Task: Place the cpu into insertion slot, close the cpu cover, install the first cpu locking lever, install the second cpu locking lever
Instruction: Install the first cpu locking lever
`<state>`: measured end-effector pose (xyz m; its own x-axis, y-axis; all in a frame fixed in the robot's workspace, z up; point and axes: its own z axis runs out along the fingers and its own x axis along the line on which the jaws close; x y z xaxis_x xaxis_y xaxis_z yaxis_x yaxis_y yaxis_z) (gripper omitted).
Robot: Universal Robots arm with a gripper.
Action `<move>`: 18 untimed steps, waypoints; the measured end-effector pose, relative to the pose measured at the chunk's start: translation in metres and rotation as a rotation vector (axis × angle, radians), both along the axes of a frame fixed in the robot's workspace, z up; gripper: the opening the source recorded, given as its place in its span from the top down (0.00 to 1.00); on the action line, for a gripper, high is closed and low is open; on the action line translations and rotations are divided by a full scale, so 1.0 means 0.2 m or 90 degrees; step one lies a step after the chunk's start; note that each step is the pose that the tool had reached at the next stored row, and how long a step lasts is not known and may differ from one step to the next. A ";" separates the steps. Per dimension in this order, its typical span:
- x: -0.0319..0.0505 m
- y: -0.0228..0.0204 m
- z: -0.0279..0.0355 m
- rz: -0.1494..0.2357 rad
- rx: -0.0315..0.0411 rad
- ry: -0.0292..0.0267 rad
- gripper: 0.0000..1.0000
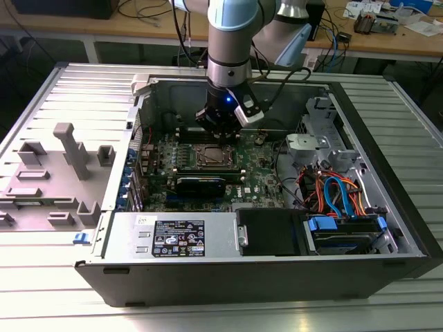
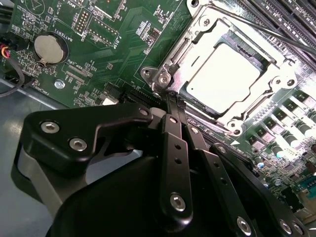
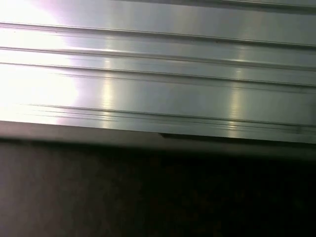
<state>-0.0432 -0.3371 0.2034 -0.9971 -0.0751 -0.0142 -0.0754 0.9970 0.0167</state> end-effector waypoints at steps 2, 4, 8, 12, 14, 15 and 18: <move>0.000 0.000 0.019 0.000 -0.0001 0.0000 0.89; 0.000 0.000 0.039 0.000 -0.0005 0.0000 0.89; 0.000 -0.012 0.039 0.000 -0.0006 0.0001 0.89; 0.000 -0.016 0.039 0.000 -0.0006 0.0001 0.89; 0.000 -0.018 0.039 0.000 -0.0006 0.0001 0.89; 0.000 -0.018 0.039 0.000 -0.0006 0.0001 0.89; 0.000 -0.021 0.039 0.000 -0.0006 0.0001 0.89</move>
<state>-0.0431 -0.3412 0.2112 -0.9971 -0.0751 -0.0140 -0.0753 0.9970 0.0157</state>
